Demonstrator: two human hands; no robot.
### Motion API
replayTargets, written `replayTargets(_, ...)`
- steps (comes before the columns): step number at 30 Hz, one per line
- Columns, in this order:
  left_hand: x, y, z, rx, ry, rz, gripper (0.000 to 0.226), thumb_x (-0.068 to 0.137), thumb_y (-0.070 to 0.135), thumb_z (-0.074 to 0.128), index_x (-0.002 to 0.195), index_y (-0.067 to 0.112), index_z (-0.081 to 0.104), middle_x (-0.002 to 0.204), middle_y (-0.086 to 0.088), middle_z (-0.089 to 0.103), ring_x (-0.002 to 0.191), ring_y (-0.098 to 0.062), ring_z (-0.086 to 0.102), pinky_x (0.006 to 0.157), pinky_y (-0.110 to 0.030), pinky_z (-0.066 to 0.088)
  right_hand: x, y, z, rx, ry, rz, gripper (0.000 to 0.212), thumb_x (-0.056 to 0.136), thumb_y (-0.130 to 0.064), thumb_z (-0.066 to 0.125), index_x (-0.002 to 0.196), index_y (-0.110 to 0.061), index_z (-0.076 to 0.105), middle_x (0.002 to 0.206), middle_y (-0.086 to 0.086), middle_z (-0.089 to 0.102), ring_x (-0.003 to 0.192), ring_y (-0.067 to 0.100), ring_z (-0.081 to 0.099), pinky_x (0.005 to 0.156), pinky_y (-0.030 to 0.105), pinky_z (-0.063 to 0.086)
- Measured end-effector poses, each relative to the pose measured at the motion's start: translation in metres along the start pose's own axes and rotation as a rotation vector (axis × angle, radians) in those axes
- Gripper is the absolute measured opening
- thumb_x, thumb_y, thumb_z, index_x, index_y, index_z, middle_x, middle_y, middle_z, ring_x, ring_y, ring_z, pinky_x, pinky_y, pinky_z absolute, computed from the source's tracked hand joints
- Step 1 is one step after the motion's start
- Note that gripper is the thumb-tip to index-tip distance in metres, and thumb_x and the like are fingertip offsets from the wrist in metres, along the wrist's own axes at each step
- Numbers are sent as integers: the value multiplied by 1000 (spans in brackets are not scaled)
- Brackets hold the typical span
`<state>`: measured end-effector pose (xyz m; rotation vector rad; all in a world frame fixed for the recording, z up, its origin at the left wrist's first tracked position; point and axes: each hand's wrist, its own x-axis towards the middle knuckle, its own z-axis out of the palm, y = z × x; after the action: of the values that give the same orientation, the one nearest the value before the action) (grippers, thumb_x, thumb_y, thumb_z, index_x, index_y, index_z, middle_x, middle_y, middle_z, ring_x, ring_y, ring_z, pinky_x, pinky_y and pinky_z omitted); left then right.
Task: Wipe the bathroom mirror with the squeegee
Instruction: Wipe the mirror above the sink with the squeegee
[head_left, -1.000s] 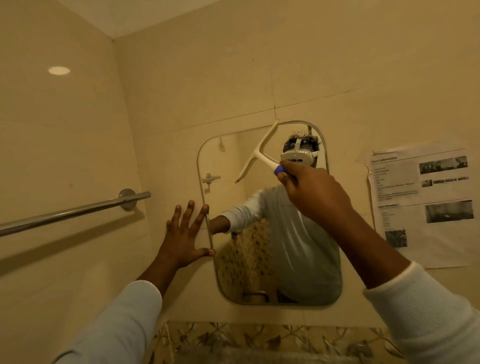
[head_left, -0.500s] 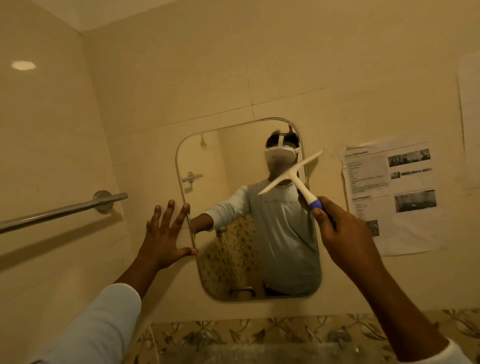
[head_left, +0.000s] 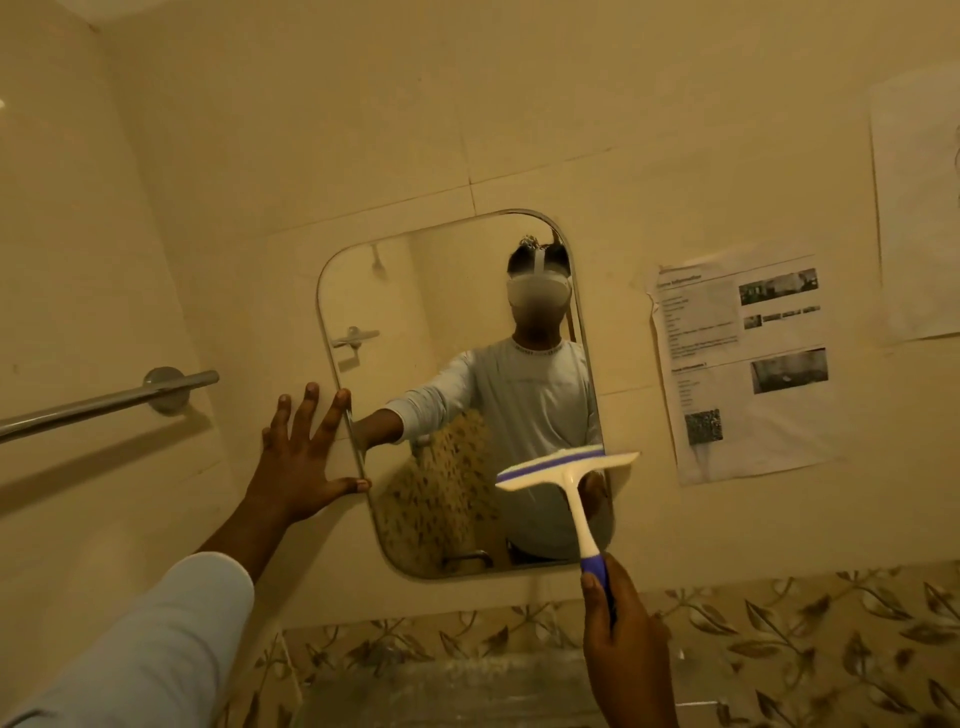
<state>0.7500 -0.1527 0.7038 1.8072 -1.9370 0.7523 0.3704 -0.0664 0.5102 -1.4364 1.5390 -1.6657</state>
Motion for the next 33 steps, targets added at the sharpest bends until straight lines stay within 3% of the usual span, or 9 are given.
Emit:
replayTargets(5,0,-1,1,-5,-2,9,133,58,98,49,162,42,-12,171,1,-23,156,-44,-11,118,-71,17,-29,31,13,-75,-33,143,43,102,-36,57,142,-21,60,105,5,74,93,29,70,73,31,46)
replayTargets(10,1,-2,1,-10,10,19,132,58,98,48,162,42,-10,170,4,-25,156,-44,-10,117,-72,18,-54,36,0,95,-143,387,28,102,-13,62,122,4,72,115,20,74,95,17,69,81,11,48)
replayTargets(13,2,-3,3,-8,13,11,133,58,99,48,163,41,-8,171,4,-24,156,-45,-7,115,-73,21,-47,15,2,77,-73,377,40,110,-10,42,135,19,53,132,45,54,129,48,53,114,46,31)
replayTargets(15,2,-4,5,1,23,6,132,58,99,47,163,40,-8,171,3,-24,156,-45,-6,115,-73,22,-43,-16,11,77,24,295,36,108,-19,48,126,8,64,109,37,65,102,51,62,95,56,47)
replayTargets(17,0,-3,4,2,10,7,132,58,99,46,163,41,-10,171,3,-23,156,-45,-7,115,-72,21,-47,-34,-4,111,17,156,41,95,-51,50,105,-17,72,76,4,69,69,24,67,69,47,57)
replayTargets(19,-1,-1,2,1,3,8,132,58,99,46,162,42,-12,171,1,-22,156,-45,-8,116,-72,20,-25,-70,-15,251,-86,44,42,88,-61,47,98,-25,66,70,6,64,56,11,60,57,45,53)
replayTargets(23,-1,0,-1,8,-7,12,132,58,99,46,162,41,-13,172,-2,-20,156,-46,-10,118,-71,17,60,-168,-7,515,-213,-164,27,106,-44,46,116,-25,61,84,1,62,71,15,60,70,39,51)
replayTargets(27,-1,0,-2,2,-8,5,133,58,99,48,161,42,-15,172,-2,-20,156,-45,-9,118,-71,17,121,-240,2,627,-210,-218,40,107,-47,45,117,-11,59,87,7,58,69,14,53,66,35,45)
replayTargets(33,-1,0,-3,5,-18,-4,133,58,99,46,160,43,-18,171,-1,-23,156,-44,-13,120,-71,15,142,-243,12,542,-162,-203,41,106,-47,47,113,-9,62,93,9,60,84,23,57,80,43,47)
